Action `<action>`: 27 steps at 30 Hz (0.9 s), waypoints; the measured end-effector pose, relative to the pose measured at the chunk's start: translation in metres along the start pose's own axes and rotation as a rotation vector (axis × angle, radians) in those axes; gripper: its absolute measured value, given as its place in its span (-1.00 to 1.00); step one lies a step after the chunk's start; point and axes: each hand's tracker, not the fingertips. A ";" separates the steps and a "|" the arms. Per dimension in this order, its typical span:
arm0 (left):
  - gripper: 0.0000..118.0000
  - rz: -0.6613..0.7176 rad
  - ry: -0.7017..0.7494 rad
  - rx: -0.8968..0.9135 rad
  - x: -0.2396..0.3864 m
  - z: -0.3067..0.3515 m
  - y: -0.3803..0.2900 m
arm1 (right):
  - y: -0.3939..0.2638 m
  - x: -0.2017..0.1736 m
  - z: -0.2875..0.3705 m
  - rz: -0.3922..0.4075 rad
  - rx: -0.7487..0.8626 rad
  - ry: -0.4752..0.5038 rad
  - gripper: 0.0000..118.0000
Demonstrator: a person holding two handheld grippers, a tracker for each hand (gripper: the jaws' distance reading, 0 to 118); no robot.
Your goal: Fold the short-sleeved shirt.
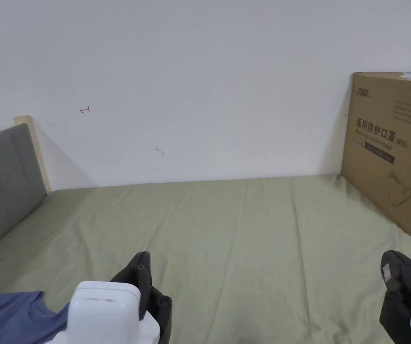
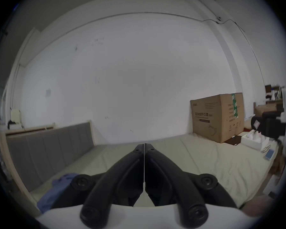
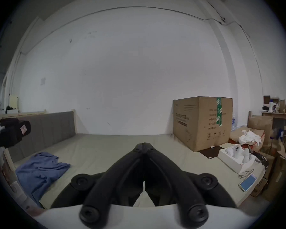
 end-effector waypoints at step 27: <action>-0.99 0.123 0.396 -0.140 -0.190 0.100 -0.009 | -0.008 -0.175 -0.040 -0.119 -0.200 0.624 -1.00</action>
